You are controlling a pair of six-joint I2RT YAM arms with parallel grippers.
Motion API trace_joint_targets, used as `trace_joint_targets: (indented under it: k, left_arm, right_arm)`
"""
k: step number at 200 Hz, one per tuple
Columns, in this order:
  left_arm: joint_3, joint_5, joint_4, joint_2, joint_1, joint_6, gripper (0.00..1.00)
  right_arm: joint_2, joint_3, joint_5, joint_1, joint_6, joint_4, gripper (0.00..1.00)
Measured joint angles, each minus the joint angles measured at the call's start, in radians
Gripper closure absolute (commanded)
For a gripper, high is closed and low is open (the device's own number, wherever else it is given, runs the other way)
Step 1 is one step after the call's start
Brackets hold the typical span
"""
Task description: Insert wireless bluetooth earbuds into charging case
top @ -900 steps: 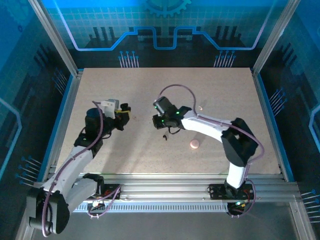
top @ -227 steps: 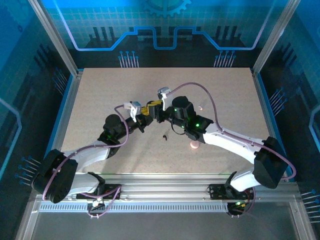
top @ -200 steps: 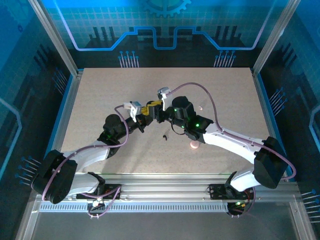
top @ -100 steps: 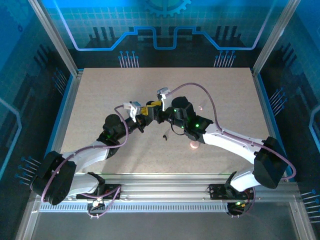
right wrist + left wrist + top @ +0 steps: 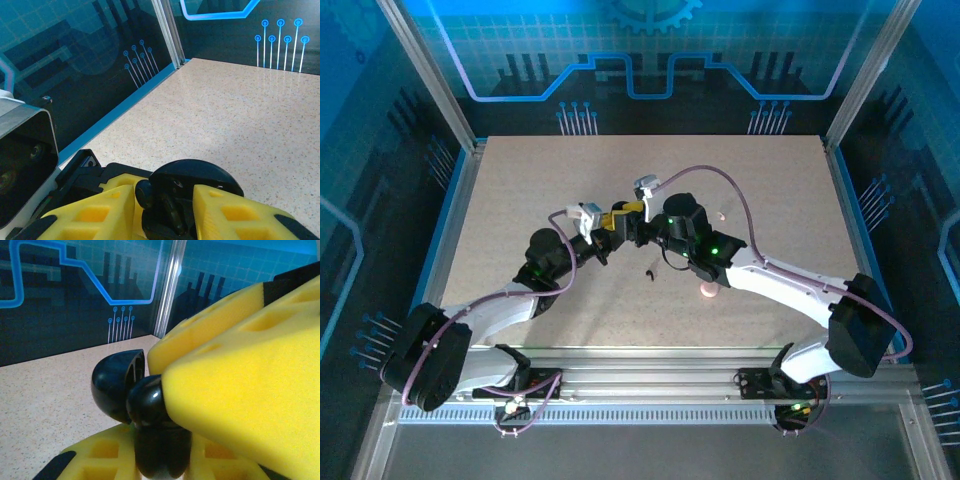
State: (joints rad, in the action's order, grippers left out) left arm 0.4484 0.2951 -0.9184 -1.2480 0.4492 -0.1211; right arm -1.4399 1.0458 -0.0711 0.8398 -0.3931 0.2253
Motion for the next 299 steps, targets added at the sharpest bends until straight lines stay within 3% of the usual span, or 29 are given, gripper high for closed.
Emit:
trace_joint_targets:
  k: [120, 204, 299]
  left_arm:
    - [0.000, -0.003, 0.000, 0.005, 0.000, 0.001, 0.92]
    - [0.000, -0.004, 0.000, 0.013, 0.000, 0.020, 0.92]
    - [0.000, -0.004, 0.008, 0.021, 0.000, 0.028, 0.92]
  right_arm:
    - [0.010, 0.000, -0.002, 0.000, -0.002, -0.010, 0.58]
    - [0.029, 0.000, -0.003, 0.000, -0.005, -0.023, 0.50]
    - [0.118, 0.000, 0.051, -0.017, -0.015, -0.023, 0.46]
